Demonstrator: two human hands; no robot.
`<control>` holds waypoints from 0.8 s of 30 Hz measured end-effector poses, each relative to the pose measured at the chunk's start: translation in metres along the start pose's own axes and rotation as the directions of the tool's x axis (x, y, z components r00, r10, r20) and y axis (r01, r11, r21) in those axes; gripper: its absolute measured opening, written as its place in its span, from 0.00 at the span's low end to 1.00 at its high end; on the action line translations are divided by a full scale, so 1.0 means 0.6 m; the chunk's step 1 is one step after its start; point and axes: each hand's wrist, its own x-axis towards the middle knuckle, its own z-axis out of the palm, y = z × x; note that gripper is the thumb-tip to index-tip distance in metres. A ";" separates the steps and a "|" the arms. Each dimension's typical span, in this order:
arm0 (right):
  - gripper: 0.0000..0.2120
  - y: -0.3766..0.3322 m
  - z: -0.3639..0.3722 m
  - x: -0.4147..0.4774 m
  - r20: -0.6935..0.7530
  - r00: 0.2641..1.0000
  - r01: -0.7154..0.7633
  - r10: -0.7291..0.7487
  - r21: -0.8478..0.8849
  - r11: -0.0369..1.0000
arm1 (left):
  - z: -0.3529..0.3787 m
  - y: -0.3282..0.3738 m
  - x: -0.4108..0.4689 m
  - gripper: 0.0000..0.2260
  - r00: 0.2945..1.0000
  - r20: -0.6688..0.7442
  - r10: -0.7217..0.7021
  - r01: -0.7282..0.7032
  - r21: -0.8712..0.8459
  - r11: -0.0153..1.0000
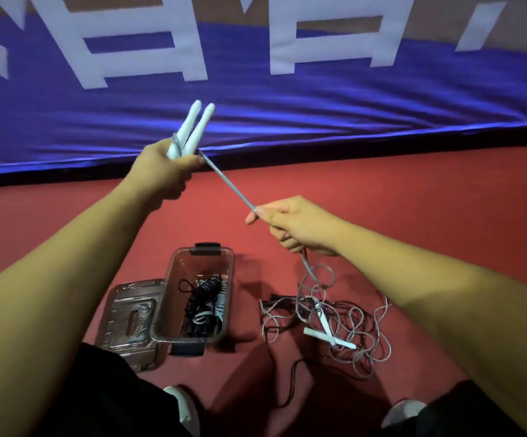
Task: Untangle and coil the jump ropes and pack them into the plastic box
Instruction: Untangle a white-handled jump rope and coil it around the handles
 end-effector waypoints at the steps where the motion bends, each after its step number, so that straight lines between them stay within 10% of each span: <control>1: 0.13 -0.006 0.013 -0.002 0.027 1.000 -0.013 0.013 -0.004 1.000 | -0.006 -0.012 0.006 0.08 0.999 0.003 -0.041 0.041 -0.007 0.999; 5: 0.12 -0.028 0.036 -0.004 0.004 0.999 0.045 -0.045 -0.235 0.971 | -0.020 -0.048 0.030 0.06 0.998 -0.068 0.011 0.013 0.347 0.938; 8: 0.11 -0.046 0.042 -0.010 0.084 0.977 0.211 -0.197 -0.550 0.808 | -0.003 -0.064 0.028 0.09 0.991 -0.032 0.128 -0.063 0.738 0.672; 13: 0.14 -0.072 0.021 -0.015 0.247 0.952 0.305 -0.179 -0.797 0.522 | 0.089 -0.114 -0.020 0.15 0.982 0.182 -0.058 -0.152 0.931 0.332; 19: 0.08 -0.045 -0.044 -0.007 0.105 0.988 0.148 -0.116 -0.870 0.471 | 0.161 -0.120 -0.108 0.13 0.794 0.577 -0.189 -0.592 0.806 -0.026; 24: 0.07 -0.020 -0.064 0.007 0.007 0.995 0.060 -0.100 -0.841 0.538 | 0.173 -0.081 -0.138 0.15 0.510 0.842 -0.175 -0.846 0.528 0.074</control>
